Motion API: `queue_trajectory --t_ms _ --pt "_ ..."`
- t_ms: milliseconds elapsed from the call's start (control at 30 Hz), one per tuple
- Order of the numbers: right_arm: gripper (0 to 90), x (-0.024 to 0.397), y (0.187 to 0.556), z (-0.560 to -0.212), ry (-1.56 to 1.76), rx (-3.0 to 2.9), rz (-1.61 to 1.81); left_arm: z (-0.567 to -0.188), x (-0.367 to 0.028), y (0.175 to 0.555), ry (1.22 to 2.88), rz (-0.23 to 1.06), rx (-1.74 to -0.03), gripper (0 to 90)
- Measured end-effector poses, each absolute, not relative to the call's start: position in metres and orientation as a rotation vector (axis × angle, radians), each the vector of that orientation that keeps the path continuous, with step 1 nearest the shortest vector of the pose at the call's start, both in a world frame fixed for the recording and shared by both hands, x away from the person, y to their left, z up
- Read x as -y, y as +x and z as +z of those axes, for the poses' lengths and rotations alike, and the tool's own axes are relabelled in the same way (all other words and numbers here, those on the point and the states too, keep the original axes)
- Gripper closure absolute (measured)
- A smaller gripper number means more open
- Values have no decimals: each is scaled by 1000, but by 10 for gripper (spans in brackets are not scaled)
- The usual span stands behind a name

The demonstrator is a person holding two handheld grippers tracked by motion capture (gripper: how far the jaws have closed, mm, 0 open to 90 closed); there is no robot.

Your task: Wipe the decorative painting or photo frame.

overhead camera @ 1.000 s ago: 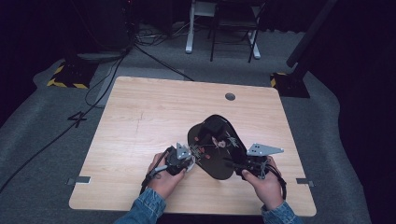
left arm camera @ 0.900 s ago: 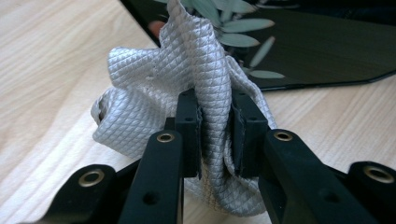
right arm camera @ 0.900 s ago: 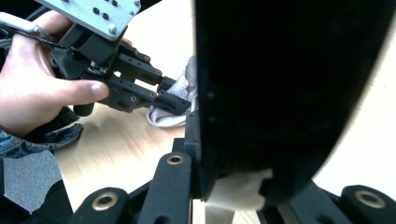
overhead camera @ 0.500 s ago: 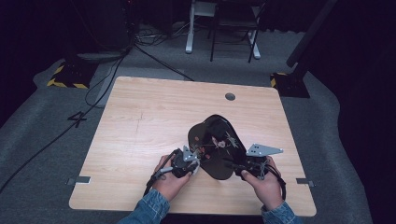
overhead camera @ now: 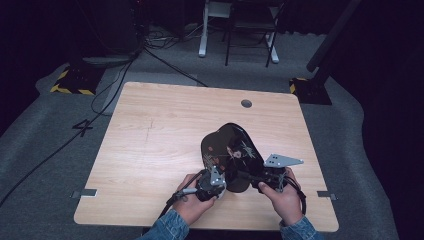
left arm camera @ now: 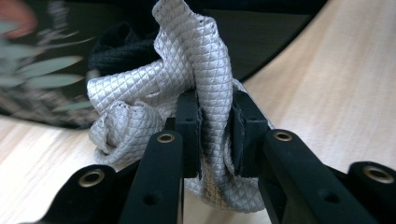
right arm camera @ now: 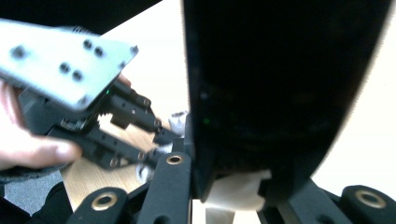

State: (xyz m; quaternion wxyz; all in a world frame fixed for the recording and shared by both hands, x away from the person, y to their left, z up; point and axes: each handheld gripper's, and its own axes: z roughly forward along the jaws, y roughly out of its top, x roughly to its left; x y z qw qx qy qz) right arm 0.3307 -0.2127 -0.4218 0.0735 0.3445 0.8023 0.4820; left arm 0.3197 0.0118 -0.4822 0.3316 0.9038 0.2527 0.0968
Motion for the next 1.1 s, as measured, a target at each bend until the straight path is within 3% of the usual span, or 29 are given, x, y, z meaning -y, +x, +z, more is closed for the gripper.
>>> queue_trajectory --t_ms 400,500,1100 --pt "798 213 331 -421 1043 -2411 1441 -483 -31 331 2339 358 -765 757" --pt "798 213 331 -421 1047 -2412 1442 -484 -35 336 2325 336 -786 757" --pt "798 213 331 -421 1056 -2409 1447 -483 0 316 2363 250 -618 756"
